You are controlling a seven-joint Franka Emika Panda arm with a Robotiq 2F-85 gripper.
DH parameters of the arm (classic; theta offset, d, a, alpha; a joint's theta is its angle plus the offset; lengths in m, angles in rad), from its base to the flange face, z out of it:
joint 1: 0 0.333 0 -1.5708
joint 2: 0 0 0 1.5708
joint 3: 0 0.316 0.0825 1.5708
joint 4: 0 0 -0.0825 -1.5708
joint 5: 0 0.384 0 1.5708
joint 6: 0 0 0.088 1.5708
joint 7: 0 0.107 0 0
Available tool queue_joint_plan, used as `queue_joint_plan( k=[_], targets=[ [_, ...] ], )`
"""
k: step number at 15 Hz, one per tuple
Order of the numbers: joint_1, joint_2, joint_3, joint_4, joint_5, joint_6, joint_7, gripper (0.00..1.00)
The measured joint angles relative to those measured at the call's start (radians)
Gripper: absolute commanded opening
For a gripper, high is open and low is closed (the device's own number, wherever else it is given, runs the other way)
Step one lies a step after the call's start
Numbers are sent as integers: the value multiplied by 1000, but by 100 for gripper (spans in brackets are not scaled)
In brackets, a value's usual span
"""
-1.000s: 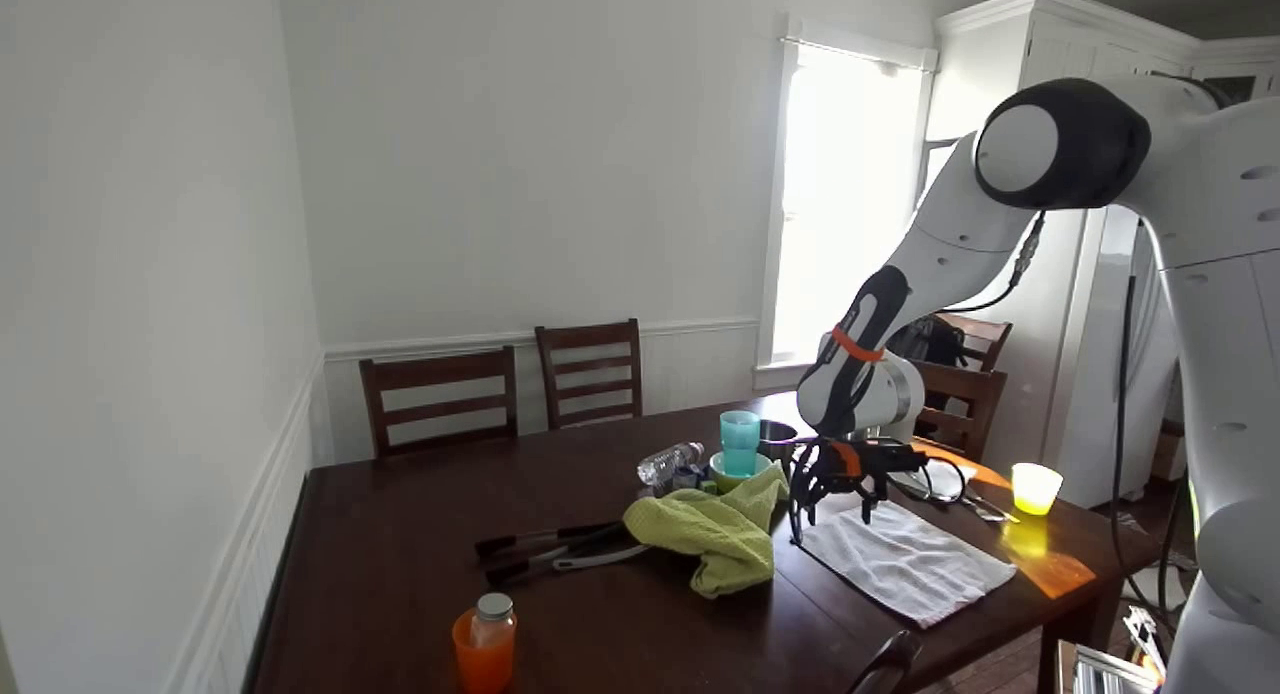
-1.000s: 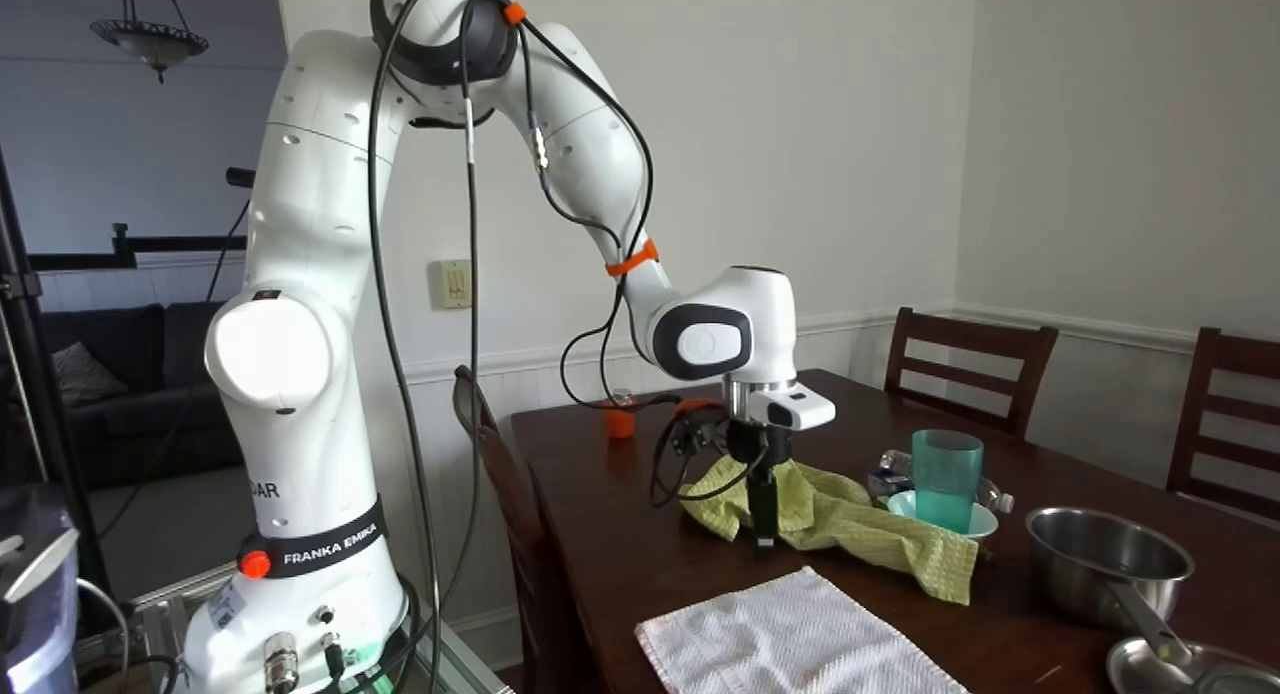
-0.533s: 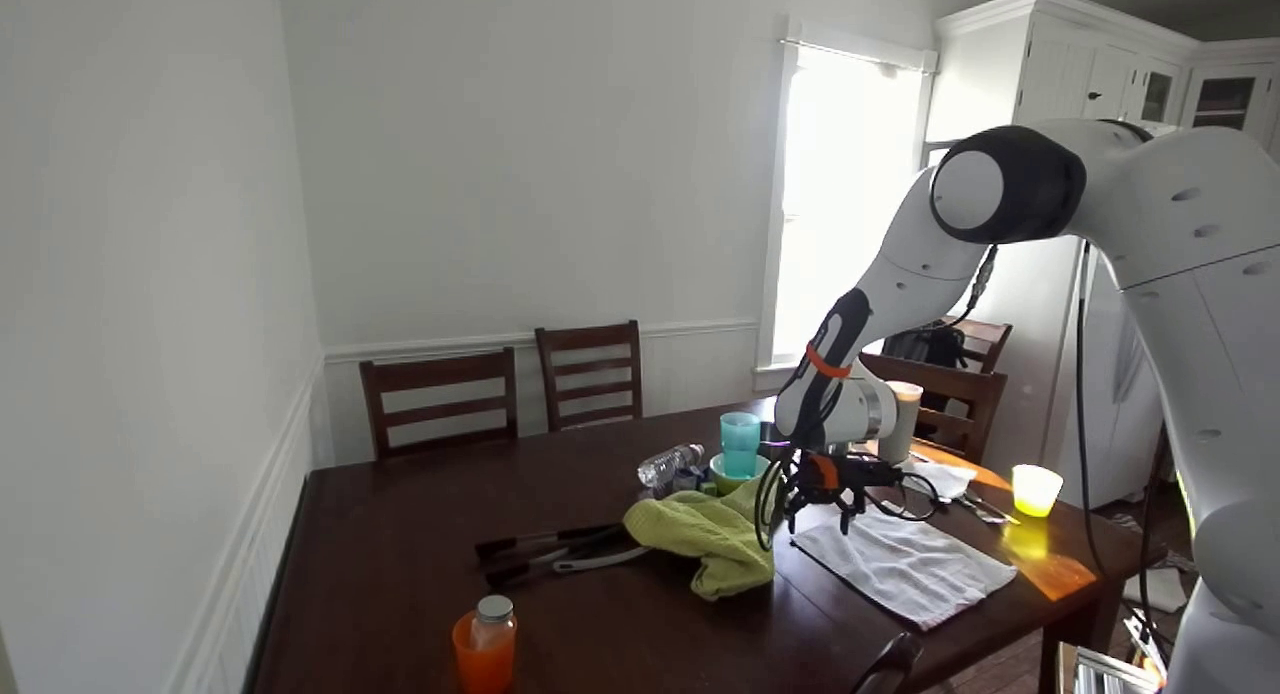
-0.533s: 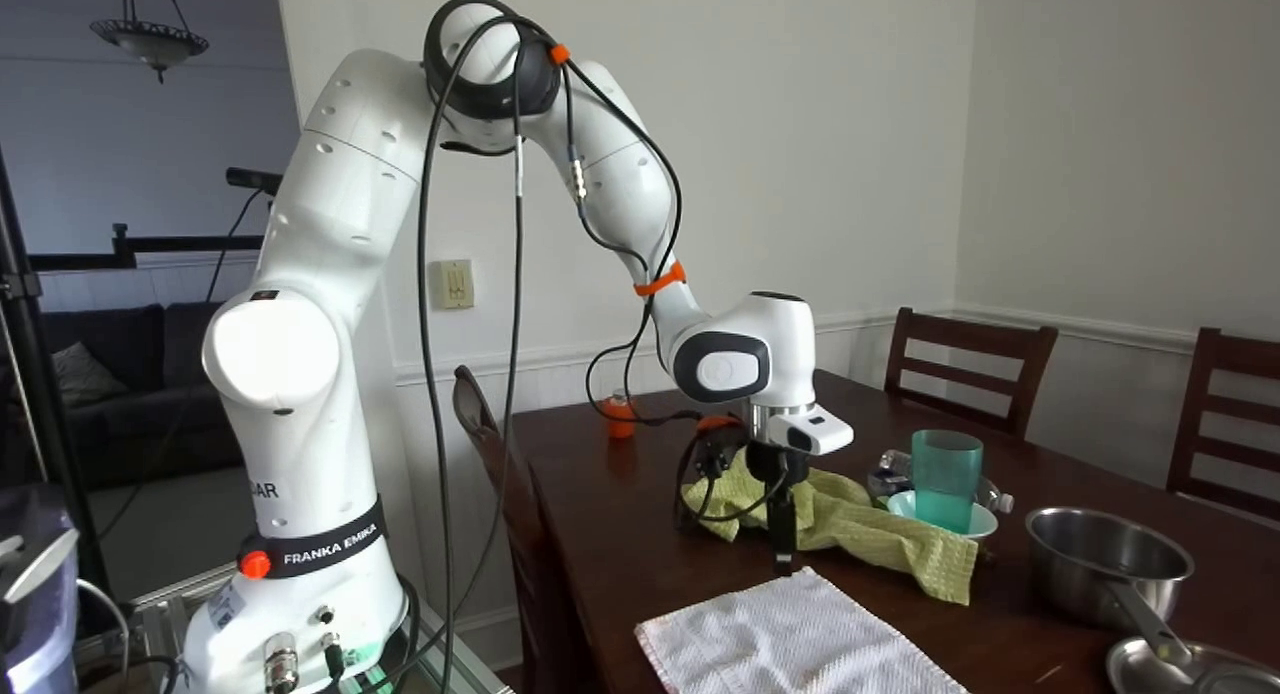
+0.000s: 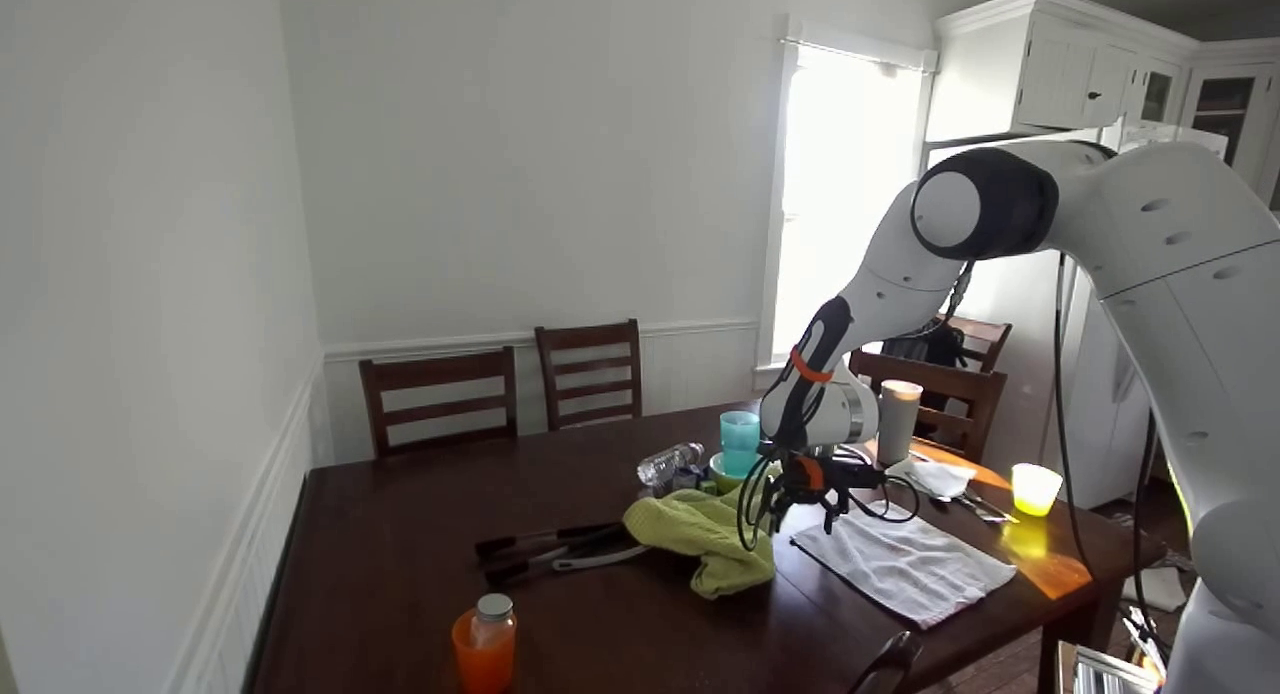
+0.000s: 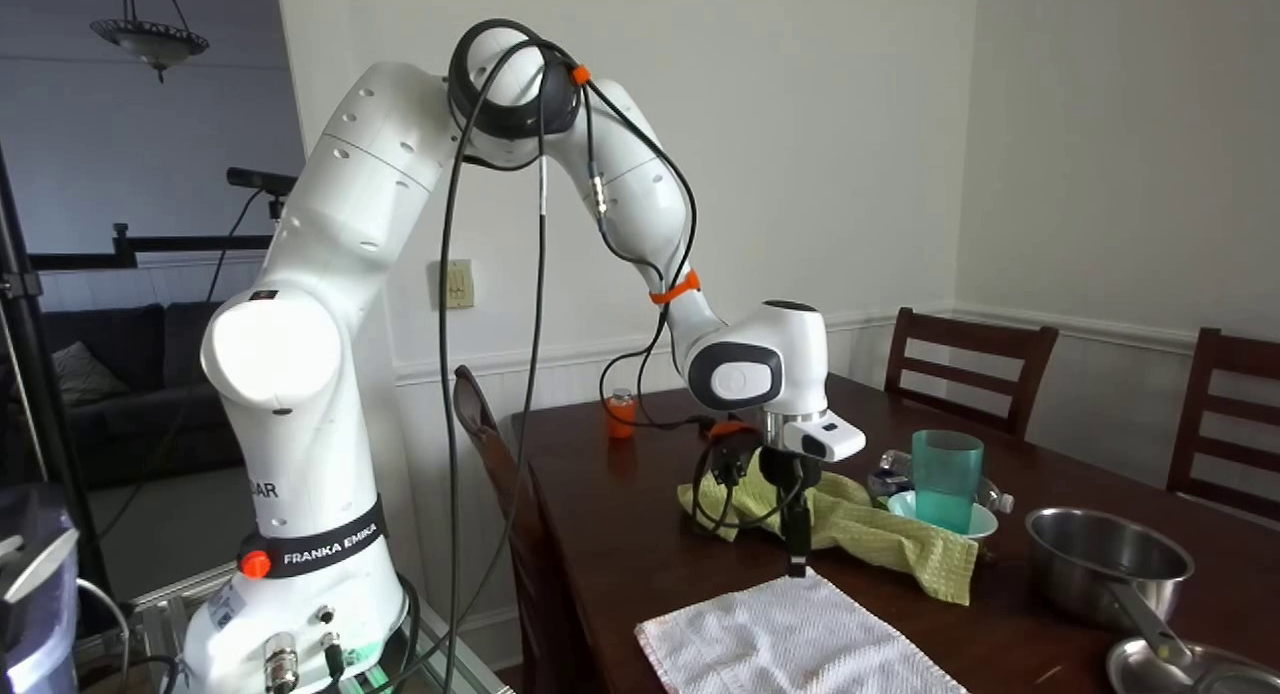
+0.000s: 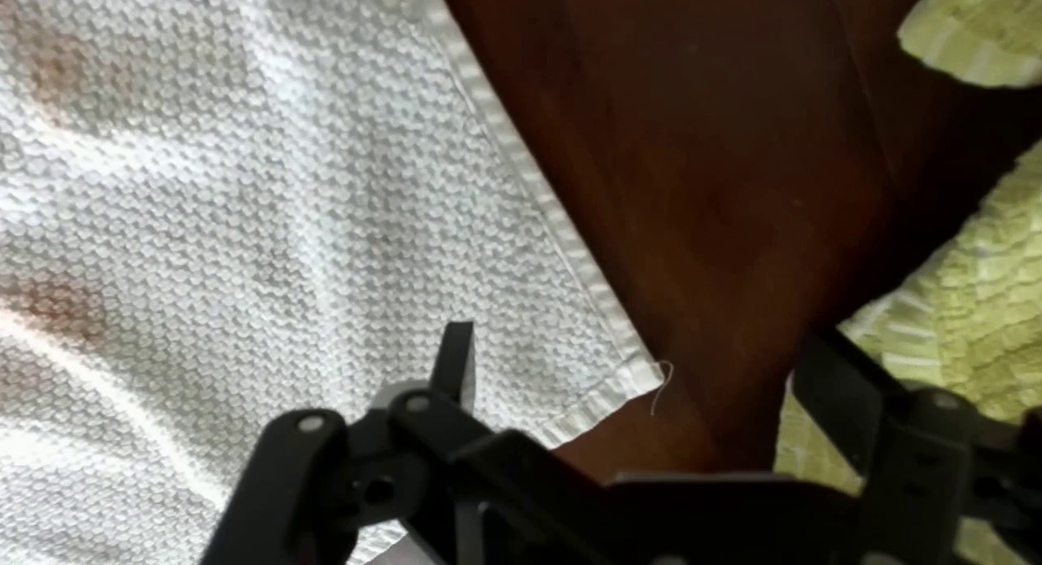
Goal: Fold the white towel into a triangle once.
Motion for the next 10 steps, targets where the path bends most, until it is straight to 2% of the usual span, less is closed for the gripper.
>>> queue_joint_plan(
  k=[6,8,10],
  targets=[
    [-2,40,2,19,0,28,-2,100],
    [-2,47,3,22,0,36,-2,91],
    [-2,51,3,23,0,40,-3,76]
  ],
)
